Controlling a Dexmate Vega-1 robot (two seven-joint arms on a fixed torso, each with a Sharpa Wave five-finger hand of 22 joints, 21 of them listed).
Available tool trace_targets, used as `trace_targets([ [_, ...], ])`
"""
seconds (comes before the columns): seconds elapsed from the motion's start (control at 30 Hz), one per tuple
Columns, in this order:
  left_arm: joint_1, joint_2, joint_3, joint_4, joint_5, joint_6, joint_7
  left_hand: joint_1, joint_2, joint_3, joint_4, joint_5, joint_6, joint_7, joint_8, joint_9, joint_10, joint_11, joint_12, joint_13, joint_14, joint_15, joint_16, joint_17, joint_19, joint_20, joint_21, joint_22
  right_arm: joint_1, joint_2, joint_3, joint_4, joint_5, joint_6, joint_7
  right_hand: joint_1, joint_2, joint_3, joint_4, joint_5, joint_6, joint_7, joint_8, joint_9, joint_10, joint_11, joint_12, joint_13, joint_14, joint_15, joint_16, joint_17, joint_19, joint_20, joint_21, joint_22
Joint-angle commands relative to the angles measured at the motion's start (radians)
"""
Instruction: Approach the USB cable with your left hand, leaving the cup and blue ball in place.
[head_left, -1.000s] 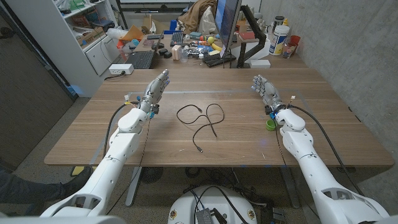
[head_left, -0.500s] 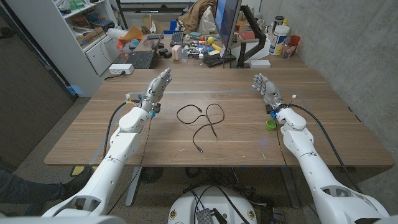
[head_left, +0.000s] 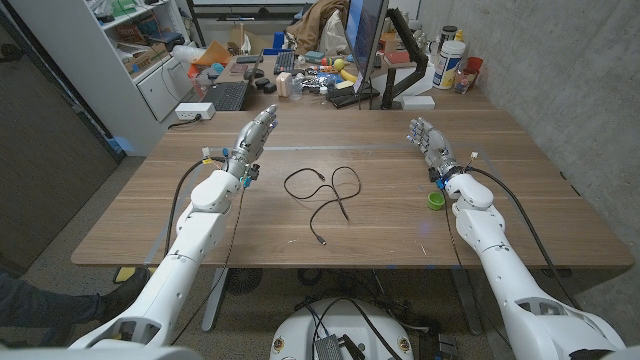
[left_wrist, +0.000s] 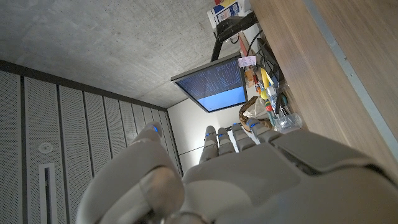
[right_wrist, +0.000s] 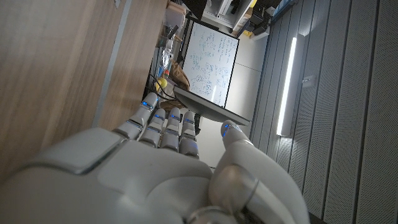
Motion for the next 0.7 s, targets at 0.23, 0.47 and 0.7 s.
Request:
trace_targets([
  [0.23,0.024,0.023,-0.002,-0.044,0.041,-0.027,0.006,0.014,0.005,0.004,-0.005,0.006,0.011,-0.002,0.004,0.003,0.008,-0.007,0.007,0.004,0.005,0.002,0.004,0.003,-0.007,0.004,-0.004,0.002,0.016,0.009,-0.005,0.017,-0.01,0.018,-0.003,-0.006,0.01,0.001,-0.006,0.003,0.005,0.001,0.001,0.006,0.009,0.004,0.0,0.002,0.012,0.0,0.001,0.002,0.01,-0.03,-0.008,0.002],
  [0.47,0.029,0.027,0.003,-0.051,0.058,-0.05,0.006,0.015,0.007,0.004,-0.006,0.006,0.017,-0.004,0.005,0.003,0.012,-0.011,0.008,0.004,0.009,-0.001,0.005,0.003,-0.007,0.005,-0.005,0.002,0.02,0.008,-0.006,0.019,-0.012,0.023,-0.004,-0.007,0.01,0.001,-0.007,0.003,0.006,0.002,0.002,0.006,0.012,0.005,0.0,0.002,0.012,0.001,0.001,0.002,0.012,-0.029,-0.012,0.002],
  [0.7,0.038,0.031,0.007,-0.066,0.061,-0.056,-0.002,0.017,0.008,0.004,-0.006,0.006,0.02,-0.006,0.006,0.003,0.013,-0.01,0.008,0.004,0.01,-0.002,0.005,0.003,-0.006,0.006,-0.005,0.002,0.025,0.006,-0.005,0.024,-0.012,0.028,-0.001,-0.009,0.011,0.0,-0.008,0.002,0.007,0.002,0.002,0.006,0.01,0.001,-0.001,0.002,0.013,0.002,0.001,0.002,0.014,-0.029,-0.018,0.002],
])
